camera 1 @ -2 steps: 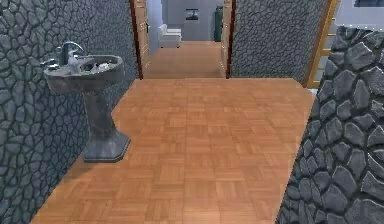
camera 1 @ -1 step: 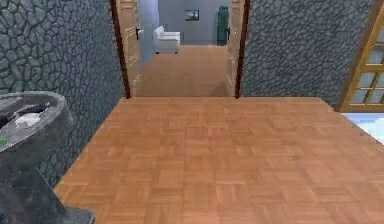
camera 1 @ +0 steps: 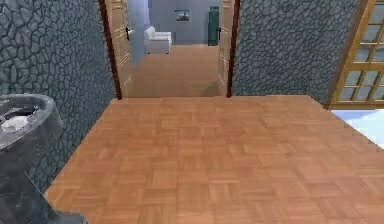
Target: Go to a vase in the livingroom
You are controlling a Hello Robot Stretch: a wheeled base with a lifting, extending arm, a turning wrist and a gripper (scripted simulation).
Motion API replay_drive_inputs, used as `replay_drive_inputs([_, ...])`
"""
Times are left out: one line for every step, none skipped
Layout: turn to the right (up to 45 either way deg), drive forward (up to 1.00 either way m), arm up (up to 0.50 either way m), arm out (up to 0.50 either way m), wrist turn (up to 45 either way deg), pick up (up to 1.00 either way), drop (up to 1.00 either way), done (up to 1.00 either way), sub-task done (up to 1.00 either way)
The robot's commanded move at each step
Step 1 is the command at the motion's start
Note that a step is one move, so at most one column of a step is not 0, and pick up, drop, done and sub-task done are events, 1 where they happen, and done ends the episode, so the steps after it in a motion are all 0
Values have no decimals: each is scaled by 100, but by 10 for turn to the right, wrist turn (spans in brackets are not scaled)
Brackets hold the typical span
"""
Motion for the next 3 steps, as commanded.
replay_drive_inputs([-450,0,0,0,0,0,0,0,0])
replay_drive_inputs([-30,0,0,0,0,0,0,0,0])
replay_drive_inputs([0,5,0,0,0,0,0,0,0])
